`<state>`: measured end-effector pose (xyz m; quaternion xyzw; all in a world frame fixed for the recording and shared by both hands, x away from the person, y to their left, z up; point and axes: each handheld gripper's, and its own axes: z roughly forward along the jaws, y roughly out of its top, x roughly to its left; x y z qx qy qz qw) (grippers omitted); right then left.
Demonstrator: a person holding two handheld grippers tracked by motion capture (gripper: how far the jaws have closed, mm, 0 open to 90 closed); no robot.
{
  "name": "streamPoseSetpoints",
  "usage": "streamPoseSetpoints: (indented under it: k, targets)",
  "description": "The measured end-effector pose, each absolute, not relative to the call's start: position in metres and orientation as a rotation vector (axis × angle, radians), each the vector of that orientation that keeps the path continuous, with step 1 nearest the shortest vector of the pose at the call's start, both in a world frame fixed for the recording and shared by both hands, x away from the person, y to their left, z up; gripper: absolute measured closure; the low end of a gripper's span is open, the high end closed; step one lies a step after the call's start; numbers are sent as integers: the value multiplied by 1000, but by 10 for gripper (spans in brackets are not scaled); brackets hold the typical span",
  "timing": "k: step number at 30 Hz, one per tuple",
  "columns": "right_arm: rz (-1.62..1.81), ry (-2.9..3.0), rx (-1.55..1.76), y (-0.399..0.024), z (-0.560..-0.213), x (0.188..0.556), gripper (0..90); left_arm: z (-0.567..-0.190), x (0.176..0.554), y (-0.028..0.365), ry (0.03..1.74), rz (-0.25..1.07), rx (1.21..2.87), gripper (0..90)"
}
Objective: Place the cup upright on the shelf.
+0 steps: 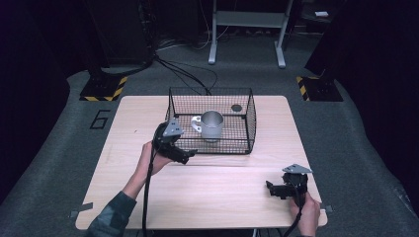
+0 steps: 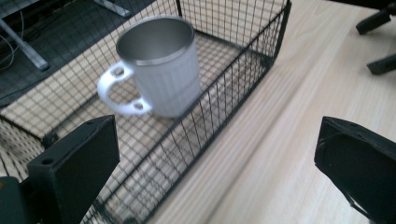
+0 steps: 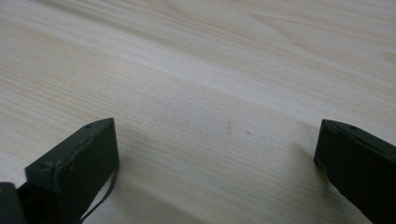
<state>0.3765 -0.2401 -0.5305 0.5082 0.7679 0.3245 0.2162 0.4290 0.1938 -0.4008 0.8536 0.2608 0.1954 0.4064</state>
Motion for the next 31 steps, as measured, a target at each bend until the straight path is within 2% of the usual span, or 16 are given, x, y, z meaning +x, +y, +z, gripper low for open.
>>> streamPoseSetpoints:
  k: [4,9,13,18,31]
  targets:
    - [905,2124,1409,-240,-531,376,0,-418,413,204,675,486,2160,1]
    - [902,2128,1408,-240,-530,376,0,-448,391,219,693,475,2255,1]
    - [901,2128,1407,-240,-530,376,0,-487,383,237,789,397,2250,1]
    - [902,2126,1410,-240,-530,376,0,-521,381,249,881,361,2270,0]
    - [898,2120,1418,-240,-530,376,0,-531,376,260,914,400,2199,0]
